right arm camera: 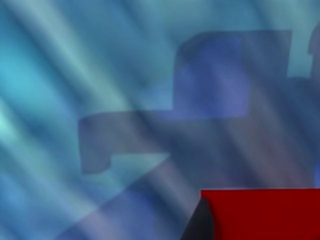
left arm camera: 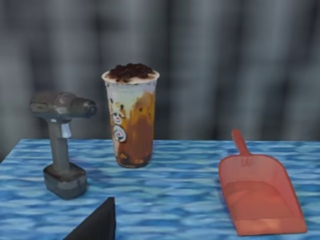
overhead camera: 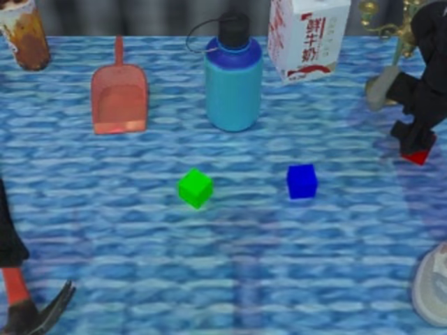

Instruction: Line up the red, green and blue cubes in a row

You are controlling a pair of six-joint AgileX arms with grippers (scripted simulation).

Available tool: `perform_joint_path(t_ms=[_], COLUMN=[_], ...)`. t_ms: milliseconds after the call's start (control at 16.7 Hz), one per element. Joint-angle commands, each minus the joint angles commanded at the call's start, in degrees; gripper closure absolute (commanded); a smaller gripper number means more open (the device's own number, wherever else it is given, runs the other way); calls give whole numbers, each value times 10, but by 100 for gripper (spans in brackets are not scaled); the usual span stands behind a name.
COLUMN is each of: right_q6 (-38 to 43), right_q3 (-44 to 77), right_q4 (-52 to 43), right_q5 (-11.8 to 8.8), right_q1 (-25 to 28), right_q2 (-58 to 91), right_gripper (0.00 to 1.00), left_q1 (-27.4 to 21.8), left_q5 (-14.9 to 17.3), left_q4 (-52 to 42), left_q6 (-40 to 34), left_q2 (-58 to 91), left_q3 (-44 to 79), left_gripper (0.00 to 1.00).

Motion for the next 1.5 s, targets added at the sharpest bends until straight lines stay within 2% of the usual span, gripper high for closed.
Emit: perform_joint_path(t_ms=[360,780,1080,1260,1500], right_q6=[-1,0,1,13,54], right_q3=[26,112,113,130,172], right_q4=[-10,-131,-132,-142,-170], right_q5=[0,0,-1,-1,-4], right_q1=[0,3,1,40,162], right_q2=[-25,-58,-57,-50,-30], right_gripper=[100,100,100,100,100], left_q1=[0,0,0,0,0], left_q5=[0,0,0,0,0], left_q4=[0,0,0,0,0], left_q6=[0,0,0,0,0], left_q2=[0,0,0,0,0], left_q3=[0,0,0,0,0], left_gripper=[0,0,0,0,0])
